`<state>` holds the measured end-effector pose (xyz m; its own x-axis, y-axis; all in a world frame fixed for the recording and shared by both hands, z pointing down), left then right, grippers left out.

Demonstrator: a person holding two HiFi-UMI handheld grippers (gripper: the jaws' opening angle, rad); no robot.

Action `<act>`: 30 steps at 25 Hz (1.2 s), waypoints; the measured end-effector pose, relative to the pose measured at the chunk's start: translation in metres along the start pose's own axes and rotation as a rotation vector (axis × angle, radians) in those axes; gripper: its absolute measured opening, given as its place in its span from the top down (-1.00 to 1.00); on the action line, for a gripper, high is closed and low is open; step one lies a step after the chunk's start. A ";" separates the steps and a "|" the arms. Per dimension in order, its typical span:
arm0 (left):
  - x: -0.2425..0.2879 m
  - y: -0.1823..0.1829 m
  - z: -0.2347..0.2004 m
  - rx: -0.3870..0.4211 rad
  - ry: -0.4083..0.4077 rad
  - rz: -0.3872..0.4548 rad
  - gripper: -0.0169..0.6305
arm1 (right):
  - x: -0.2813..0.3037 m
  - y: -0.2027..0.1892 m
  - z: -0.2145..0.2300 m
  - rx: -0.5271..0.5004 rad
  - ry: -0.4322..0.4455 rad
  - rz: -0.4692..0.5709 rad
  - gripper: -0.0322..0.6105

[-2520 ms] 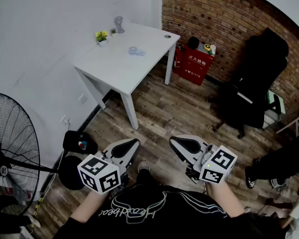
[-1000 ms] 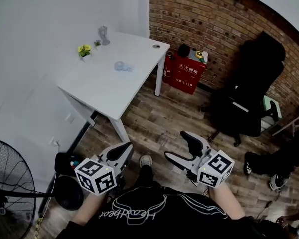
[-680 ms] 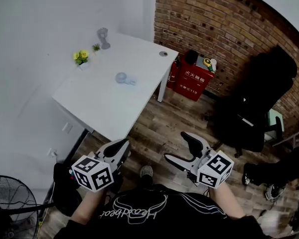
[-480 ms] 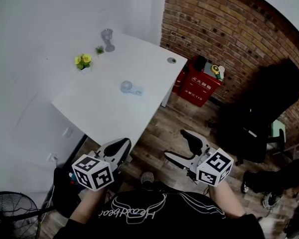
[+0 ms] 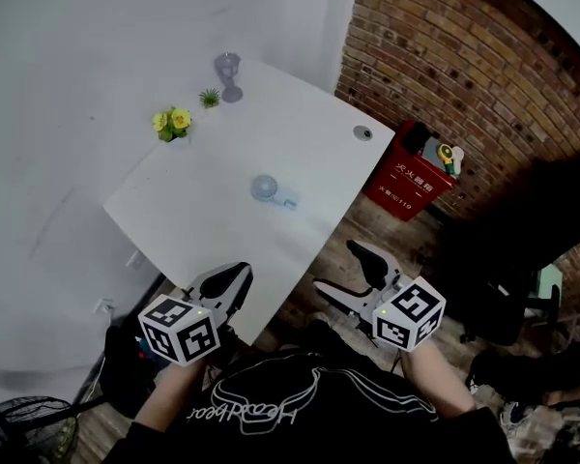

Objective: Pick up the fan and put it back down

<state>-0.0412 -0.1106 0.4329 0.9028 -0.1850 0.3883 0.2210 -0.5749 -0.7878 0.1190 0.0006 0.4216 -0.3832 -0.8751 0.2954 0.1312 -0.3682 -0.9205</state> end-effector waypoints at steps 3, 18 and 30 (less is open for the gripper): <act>0.011 0.007 -0.015 -0.024 0.039 0.011 0.84 | 0.022 0.006 0.025 -0.013 0.027 -0.029 -0.30; 0.039 0.062 -0.065 -0.132 0.300 0.122 0.84 | 0.140 0.017 0.132 -0.021 0.246 -0.200 -0.30; 0.044 0.059 -0.084 -0.194 0.468 0.200 0.84 | 0.209 -0.042 0.167 -0.145 0.348 -0.458 -0.30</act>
<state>-0.0196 -0.2194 0.4435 0.6494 -0.6158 0.4461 -0.0506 -0.6204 -0.7826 0.1865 -0.2193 0.5650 -0.6520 -0.4739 0.5920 -0.2350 -0.6160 -0.7519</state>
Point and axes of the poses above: the fingertips, and each gripper's own axes: x forward along the fingers, z to its right, y out of its top, the point moved 4 cm from there along -x, backward along the fingers, and after that the axes turned 7 degrees about y, right-handed, at the moved point
